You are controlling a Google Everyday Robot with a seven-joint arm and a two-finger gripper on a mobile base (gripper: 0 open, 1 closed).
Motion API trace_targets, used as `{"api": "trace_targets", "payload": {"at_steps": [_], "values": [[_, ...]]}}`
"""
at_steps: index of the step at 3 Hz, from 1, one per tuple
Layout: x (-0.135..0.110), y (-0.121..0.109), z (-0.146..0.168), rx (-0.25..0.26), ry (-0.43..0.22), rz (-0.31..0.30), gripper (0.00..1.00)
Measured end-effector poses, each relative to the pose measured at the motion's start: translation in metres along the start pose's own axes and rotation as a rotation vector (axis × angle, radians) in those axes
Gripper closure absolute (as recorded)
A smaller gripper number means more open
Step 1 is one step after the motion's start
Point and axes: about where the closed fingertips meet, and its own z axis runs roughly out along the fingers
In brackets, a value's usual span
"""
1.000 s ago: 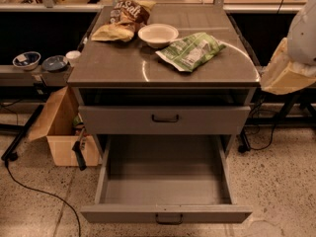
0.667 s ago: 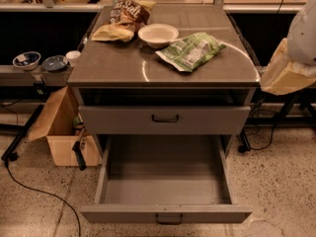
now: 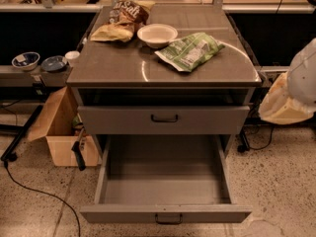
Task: Close middle drawer
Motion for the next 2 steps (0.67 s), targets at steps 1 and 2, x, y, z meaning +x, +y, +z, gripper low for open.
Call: {"api": "trace_targets", "payload": {"at_steps": [1,2], "values": [[0.014,0.027,0.028,-0.033,-0.054,-0.032,1.00],[0.022,0.057,0.058,-0.083,-0.107,-0.072,1.00]]}}
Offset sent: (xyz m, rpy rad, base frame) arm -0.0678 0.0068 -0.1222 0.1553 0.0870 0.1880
